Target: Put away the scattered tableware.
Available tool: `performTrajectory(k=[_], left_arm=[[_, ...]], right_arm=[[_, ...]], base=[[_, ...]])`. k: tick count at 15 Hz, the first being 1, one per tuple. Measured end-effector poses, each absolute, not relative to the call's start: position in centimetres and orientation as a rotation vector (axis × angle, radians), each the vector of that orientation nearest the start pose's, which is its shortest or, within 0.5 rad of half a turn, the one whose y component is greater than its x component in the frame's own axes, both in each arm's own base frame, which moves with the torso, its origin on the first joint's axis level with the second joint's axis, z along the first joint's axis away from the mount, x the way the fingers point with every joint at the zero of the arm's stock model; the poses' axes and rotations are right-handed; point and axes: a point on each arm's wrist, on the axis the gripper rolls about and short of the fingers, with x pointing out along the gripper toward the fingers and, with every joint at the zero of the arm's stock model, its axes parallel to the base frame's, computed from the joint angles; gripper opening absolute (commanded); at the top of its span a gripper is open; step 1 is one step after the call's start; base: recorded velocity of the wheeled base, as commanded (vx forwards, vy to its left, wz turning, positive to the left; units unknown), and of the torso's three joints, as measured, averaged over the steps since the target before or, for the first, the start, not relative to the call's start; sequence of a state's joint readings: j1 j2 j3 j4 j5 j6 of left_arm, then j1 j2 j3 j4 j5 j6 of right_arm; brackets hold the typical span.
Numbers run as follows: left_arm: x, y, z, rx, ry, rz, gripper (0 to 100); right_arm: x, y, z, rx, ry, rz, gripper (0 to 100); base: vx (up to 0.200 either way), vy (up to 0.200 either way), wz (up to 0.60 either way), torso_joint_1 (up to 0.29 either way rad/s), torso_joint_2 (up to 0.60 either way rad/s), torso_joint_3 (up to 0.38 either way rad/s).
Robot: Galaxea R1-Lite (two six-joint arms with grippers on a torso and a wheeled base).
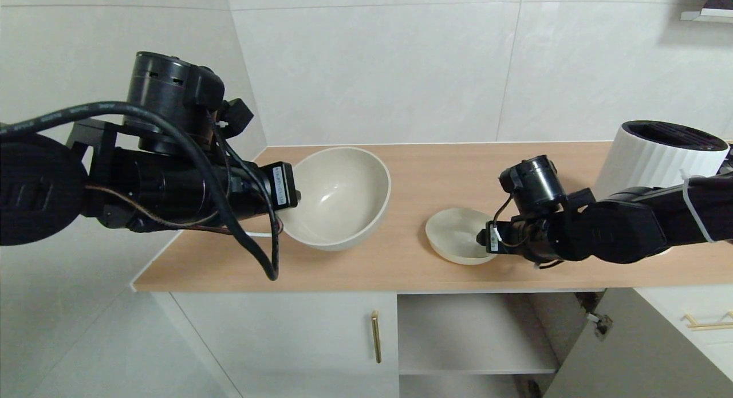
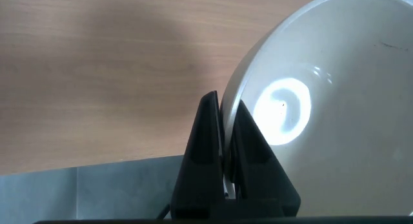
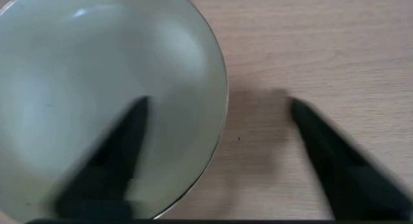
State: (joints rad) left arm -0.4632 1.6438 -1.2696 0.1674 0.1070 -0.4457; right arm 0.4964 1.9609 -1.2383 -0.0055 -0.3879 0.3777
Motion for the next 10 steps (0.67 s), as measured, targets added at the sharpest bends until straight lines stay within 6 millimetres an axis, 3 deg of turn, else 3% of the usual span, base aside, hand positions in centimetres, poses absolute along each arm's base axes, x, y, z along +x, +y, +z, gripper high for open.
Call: performTrajectory(k=[6,10], left_arm=[[26.7,-13.1,25.4,-0.279,0.582,-0.226,0],[26.0,-12.7,25.4,-0.277,0.585,-0.226,0]], right_arm=[[33.0,16.9,15.7,0.108,0.635,-0.021,0],[31.0,16.0,19.0,0.151,0.568,0.0,0]], base=[[0.0,0.0,0.0,0.0,0.0,0.0],[0.0,0.0,0.0,0.0,0.0,0.0]])
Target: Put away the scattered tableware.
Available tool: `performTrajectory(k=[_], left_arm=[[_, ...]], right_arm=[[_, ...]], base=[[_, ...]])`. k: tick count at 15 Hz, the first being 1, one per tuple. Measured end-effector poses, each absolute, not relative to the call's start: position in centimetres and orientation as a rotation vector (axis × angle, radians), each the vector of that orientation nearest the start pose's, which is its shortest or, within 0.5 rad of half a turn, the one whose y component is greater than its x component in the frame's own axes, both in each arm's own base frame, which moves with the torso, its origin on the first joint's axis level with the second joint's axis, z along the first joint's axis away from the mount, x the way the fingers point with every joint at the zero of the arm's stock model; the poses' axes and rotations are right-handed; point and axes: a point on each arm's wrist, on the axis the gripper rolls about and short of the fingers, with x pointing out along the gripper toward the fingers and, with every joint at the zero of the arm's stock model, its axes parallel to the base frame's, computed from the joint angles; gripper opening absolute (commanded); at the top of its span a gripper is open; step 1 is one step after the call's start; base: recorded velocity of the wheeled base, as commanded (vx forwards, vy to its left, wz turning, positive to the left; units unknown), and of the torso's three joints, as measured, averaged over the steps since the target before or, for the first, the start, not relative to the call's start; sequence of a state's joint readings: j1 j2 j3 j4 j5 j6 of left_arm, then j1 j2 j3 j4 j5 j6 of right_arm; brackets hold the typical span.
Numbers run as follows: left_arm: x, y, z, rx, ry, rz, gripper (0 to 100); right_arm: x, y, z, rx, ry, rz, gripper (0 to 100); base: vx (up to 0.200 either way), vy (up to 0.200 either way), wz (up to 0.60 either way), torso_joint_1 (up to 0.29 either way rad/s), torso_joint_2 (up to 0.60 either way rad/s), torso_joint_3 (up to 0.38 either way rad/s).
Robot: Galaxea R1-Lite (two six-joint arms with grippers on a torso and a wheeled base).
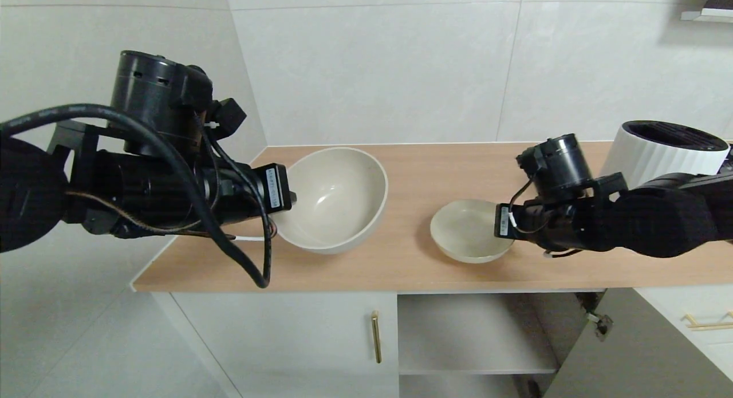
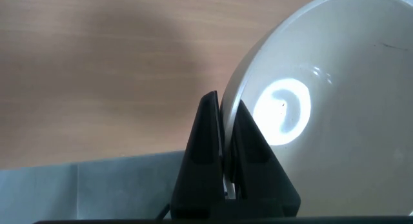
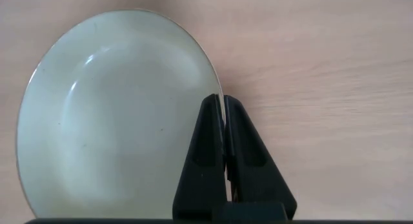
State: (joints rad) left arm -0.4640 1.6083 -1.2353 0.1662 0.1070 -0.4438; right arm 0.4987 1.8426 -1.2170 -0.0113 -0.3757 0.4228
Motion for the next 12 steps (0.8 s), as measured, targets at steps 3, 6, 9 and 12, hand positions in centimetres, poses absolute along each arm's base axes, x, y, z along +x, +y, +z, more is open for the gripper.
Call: performTrajectory(k=[3,6,9,12], left_arm=[[24.0,-12.1,24.5,-0.261,0.616,-0.231,0],[21.2,-11.6,24.8,-0.254,0.606,-0.267,0],[20.0,-11.4,24.8,-0.252,0.602,-0.286,0],[20.0,-11.5,24.4,-0.248,0.616,-0.284,0]], right_arm=[[27.6,14.3,22.0,0.192,0.509,0.04,0],[24.6,12.8,22.0,0.236,0.521,0.056,0],[21.7,13.0,21.2,0.262,0.544,0.097,0],[20.2,13.2,20.6,0.256,0.56,0.129,0]], base=[[0.0,0.0,0.0,0.0,0.0,0.0],[0.0,0.0,0.0,0.0,0.0,0.0],[0.0,0.0,0.0,0.0,0.0,0.0],[-0.067,0.0,0.0,-0.001,0.0,0.001]])
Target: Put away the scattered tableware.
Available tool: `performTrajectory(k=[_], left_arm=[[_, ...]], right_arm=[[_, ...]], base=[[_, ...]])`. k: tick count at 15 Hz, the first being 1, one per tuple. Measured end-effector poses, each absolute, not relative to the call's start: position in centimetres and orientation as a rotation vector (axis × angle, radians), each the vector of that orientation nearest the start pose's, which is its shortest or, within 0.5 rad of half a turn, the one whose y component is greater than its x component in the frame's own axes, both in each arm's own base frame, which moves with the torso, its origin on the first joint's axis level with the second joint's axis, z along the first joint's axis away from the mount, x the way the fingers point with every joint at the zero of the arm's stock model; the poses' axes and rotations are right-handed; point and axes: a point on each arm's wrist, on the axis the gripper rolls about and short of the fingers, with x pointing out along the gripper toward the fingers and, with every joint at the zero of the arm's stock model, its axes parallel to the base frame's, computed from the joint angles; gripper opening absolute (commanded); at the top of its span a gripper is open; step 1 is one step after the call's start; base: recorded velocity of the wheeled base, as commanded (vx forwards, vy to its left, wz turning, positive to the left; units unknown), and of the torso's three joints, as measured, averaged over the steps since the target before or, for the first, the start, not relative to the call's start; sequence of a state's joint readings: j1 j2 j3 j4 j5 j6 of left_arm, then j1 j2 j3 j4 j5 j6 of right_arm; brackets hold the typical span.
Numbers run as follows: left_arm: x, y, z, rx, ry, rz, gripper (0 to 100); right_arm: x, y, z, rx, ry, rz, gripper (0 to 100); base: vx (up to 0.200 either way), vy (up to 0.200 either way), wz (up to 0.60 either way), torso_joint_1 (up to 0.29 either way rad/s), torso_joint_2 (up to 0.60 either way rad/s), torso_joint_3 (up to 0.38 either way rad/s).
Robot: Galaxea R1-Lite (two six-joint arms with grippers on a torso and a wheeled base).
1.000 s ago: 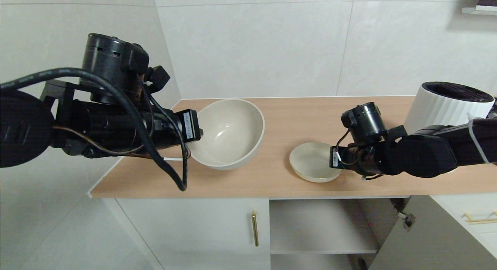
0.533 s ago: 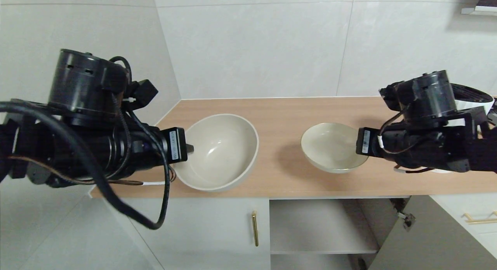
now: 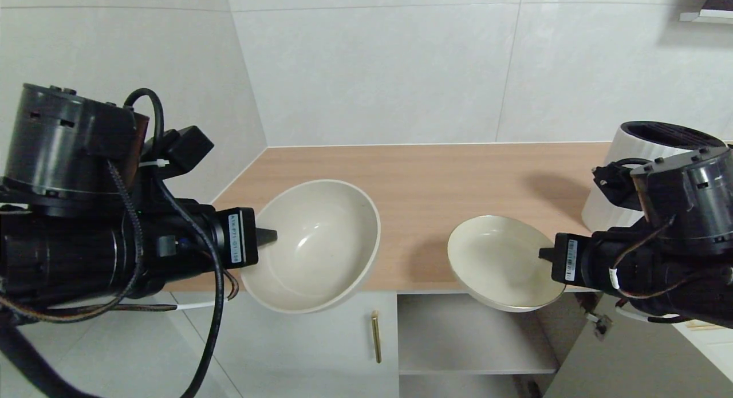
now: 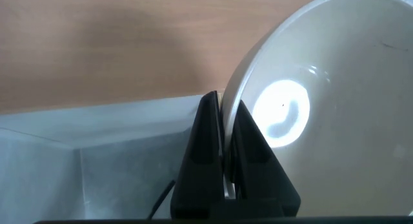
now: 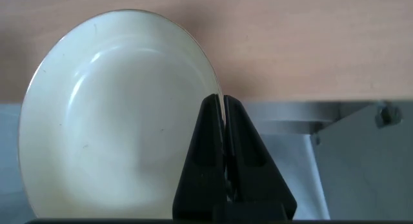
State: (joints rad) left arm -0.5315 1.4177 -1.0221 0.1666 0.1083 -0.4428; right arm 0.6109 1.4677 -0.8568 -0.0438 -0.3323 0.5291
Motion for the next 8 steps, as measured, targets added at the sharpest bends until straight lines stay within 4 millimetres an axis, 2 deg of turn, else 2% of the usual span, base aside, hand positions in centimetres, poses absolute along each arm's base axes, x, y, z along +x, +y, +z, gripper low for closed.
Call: performTrajectory(k=[8], left_arm=[[21.2,-12.6,22.6,-0.218,0.682,-0.277,0]], right_arm=[[19.6,13.0,19.7,0.284,0.536,0.132,0]], base=[[-0.2,0.0,0.0,0.002,0.0,0.002]])
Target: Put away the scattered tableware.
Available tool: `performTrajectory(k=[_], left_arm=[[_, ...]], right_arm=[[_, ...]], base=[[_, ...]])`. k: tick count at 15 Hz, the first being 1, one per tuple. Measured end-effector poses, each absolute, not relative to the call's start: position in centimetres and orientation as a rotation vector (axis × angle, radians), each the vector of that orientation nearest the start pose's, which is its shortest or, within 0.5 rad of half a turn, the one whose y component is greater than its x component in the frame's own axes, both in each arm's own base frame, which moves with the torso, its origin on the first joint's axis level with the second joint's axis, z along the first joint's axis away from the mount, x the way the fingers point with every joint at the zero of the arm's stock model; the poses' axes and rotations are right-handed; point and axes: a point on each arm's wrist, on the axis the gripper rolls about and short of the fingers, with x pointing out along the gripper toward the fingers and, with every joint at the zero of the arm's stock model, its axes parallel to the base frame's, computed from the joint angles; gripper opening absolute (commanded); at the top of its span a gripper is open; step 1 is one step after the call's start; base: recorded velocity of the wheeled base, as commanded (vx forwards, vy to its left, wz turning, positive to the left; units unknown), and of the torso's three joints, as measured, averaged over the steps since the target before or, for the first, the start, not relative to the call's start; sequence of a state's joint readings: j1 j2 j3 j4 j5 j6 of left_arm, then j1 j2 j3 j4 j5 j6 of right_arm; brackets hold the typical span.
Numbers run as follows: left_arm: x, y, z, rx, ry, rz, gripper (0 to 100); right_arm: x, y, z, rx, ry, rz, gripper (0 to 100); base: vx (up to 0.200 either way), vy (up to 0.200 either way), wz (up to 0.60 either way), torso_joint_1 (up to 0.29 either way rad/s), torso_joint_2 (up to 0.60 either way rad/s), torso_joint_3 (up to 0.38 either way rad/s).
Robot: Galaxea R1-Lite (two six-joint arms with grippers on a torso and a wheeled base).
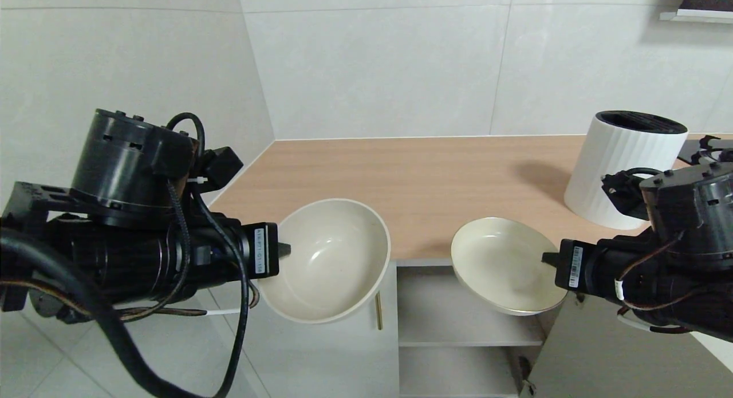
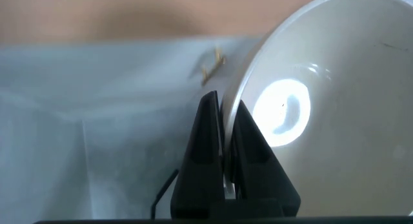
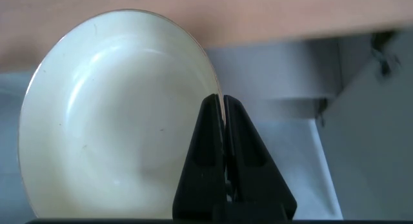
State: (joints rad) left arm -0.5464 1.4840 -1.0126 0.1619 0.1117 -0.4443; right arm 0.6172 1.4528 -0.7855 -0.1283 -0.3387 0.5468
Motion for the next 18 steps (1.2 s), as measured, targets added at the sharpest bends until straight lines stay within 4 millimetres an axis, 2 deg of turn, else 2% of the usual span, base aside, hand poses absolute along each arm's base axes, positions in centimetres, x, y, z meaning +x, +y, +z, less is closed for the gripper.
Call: performTrajectory(k=[9,18], left_arm=[[21.8,-13.0,21.6,-0.204,0.714,-0.272,0],[22.2,-13.2,21.1,-0.198,0.731,-0.264,0]], right_arm=[[20.2,13.4,18.6,0.249,0.556,0.085,0],[20.9,13.8,17.4,0.223,0.594,0.067,0]], base=[[0.0,0.0,0.0,0.0,0.0,0.0],[0.0,0.0,0.0,-0.147,0.43,0.274]])
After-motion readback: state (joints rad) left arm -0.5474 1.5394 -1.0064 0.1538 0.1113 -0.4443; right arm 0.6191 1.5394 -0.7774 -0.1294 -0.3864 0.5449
